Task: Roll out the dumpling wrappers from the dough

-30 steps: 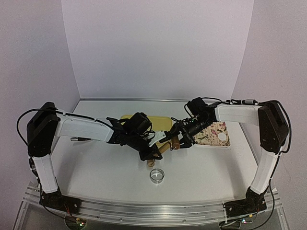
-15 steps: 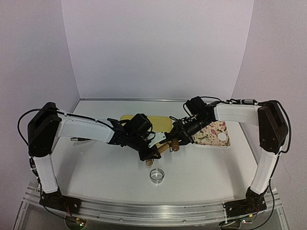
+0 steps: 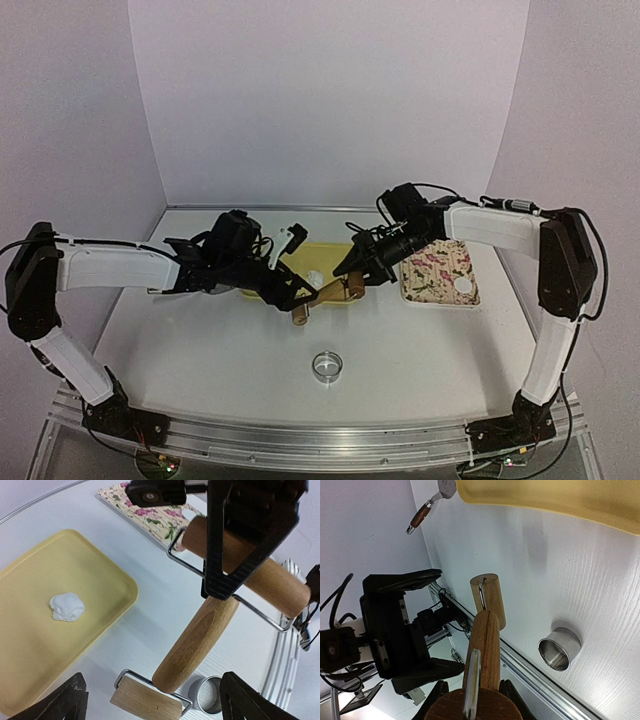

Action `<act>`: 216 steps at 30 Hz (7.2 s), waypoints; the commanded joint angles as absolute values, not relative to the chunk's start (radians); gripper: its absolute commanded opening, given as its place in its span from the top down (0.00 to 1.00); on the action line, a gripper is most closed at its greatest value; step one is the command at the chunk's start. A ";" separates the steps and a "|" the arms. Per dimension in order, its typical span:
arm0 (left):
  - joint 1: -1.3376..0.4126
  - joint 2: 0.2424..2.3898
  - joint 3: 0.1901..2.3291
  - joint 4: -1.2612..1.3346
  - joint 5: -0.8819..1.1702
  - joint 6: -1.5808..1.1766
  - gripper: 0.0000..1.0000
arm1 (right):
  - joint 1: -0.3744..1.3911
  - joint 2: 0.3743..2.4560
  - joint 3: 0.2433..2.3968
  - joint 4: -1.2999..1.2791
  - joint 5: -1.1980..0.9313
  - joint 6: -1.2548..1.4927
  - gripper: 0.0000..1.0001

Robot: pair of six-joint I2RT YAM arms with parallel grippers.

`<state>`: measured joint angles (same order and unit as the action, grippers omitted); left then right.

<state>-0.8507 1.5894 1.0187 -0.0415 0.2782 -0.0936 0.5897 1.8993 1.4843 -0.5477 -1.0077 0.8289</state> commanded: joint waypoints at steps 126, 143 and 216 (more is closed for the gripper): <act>-0.451 1.786 1.399 -0.494 0.284 -0.557 0.16 | 0.531 1.732 1.393 -0.291 -0.686 0.931 1.00; -0.440 2.068 1.570 -0.544 0.107 -0.481 0.45 | 0.547 1.868 1.513 -0.307 -0.716 0.993 1.00; -0.459 2.132 1.425 -0.505 0.049 -0.423 1.00 | 0.554 2.032 1.650 -0.434 -0.675 0.968 1.00</act>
<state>-0.4446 2.1292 1.4639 -0.4174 0.0483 -0.4194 0.5468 2.0158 1.6470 -0.4653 -0.6750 0.9898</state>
